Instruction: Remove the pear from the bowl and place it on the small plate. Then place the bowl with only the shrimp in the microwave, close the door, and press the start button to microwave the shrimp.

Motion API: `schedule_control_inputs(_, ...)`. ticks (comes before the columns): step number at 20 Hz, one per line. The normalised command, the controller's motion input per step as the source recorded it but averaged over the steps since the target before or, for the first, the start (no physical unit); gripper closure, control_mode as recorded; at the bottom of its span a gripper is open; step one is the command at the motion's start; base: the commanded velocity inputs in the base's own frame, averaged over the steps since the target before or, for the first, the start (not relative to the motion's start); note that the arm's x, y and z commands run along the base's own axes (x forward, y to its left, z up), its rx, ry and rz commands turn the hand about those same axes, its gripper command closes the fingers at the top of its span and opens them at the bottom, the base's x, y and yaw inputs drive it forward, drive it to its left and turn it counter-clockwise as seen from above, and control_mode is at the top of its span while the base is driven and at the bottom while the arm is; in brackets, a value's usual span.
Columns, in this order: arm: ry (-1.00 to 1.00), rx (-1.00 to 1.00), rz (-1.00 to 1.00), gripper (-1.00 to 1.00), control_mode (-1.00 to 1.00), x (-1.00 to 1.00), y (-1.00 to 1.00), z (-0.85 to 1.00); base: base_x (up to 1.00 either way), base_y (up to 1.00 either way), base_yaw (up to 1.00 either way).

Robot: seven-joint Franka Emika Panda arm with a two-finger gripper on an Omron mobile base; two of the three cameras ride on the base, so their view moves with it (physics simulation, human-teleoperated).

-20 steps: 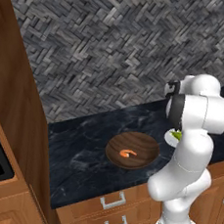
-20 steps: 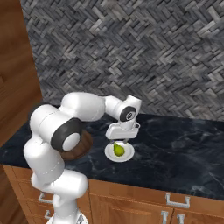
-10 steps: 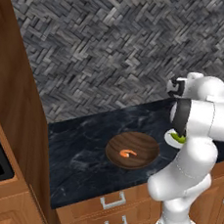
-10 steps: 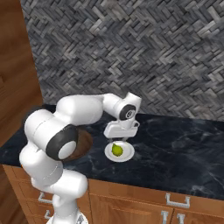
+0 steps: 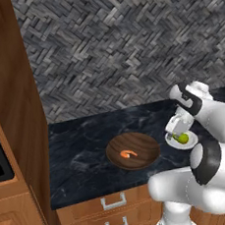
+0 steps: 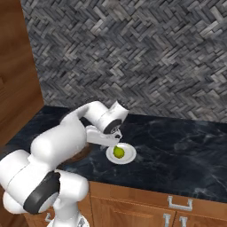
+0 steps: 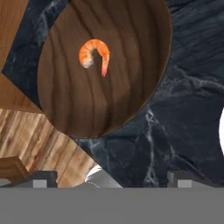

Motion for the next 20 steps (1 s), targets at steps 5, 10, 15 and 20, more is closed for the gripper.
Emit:
schedule_control_inputs(5, 0.03, 0.01, -0.11, -1.00, -1.00, 0.18, 0.58, -0.24, 0.00, 0.00, 0.00)
schedule_control_inputs(10, 0.07, 0.00, -0.06, -1.00, -1.00, 0.35, 0.13, -0.27, 0.00, 0.00, 0.00)
schedule_control_inputs(15, 0.09, 0.02, -0.04, -1.00, -1.00, 0.20, -0.05, -0.15, 0.00, 0.00, 0.00)
schedule_control_inputs(20, 0.09, 0.06, -0.03, -1.00, -1.00, 0.16, -0.08, -0.16, 0.00, 0.00, 0.00)
